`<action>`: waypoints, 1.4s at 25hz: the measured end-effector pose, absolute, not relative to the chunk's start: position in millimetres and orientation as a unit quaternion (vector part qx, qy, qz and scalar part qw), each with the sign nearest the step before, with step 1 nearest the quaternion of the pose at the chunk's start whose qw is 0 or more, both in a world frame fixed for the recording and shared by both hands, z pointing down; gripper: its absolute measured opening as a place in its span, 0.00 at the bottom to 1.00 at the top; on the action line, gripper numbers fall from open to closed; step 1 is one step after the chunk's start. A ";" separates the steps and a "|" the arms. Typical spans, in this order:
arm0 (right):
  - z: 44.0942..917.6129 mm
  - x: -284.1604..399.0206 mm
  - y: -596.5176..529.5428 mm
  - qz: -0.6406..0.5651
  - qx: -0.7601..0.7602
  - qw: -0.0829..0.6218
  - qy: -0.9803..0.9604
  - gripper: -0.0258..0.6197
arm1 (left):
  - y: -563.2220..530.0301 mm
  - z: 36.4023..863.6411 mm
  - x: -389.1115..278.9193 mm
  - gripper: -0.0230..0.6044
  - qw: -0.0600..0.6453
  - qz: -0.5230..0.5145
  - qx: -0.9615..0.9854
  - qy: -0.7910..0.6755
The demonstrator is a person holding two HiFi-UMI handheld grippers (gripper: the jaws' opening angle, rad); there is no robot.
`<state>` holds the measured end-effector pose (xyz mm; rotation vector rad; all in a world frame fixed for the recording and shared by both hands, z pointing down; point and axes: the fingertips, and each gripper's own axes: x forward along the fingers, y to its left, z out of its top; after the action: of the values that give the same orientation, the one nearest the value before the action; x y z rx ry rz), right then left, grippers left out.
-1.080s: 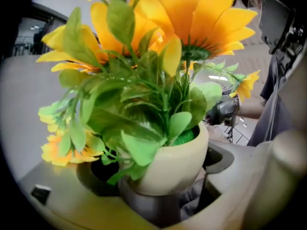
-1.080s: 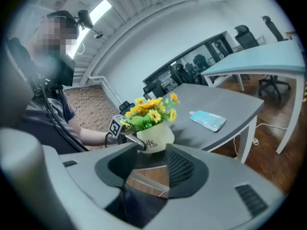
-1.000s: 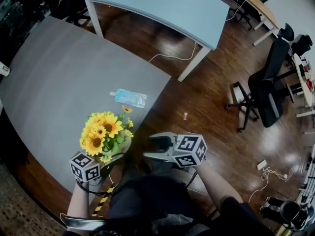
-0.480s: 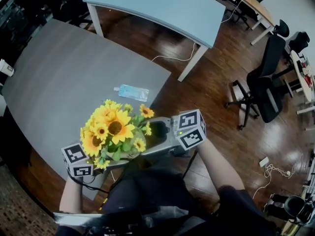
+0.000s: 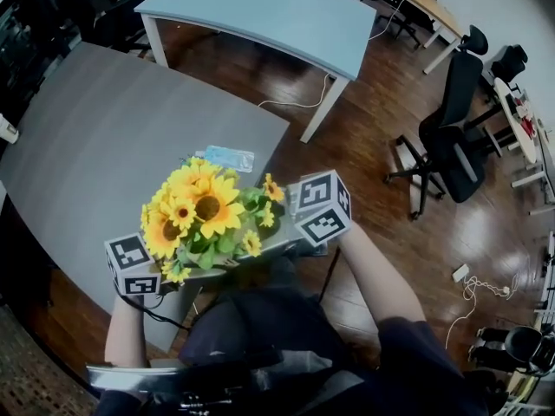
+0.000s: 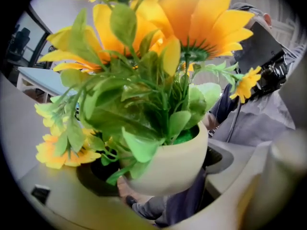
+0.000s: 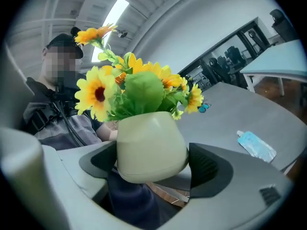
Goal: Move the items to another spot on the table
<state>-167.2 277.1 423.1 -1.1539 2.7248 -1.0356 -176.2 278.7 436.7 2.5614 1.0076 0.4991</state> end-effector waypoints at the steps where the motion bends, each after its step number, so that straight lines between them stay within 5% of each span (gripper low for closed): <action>1: 421.5 -169.1 278.0 -0.326 -0.375 0.003 0.868 0.77 | 279.4 435.1 -177.9 0.85 0.167 0.172 0.901 0.361; 14: 416.8 -170.9 336.9 -0.299 -0.503 -0.007 0.811 0.77 | 337.0 431.5 -177.7 0.85 0.094 0.169 0.853 0.485; 35: 414.1 -28.1 568.2 -0.209 -0.553 0.016 0.806 0.77 | 570.0 427.6 -35.7 0.85 -0.043 0.271 0.819 0.503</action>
<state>-28.1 568.2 414.1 -1.7201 2.5074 -0.6495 -35.7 570.0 427.6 2.6465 1.6257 0.8757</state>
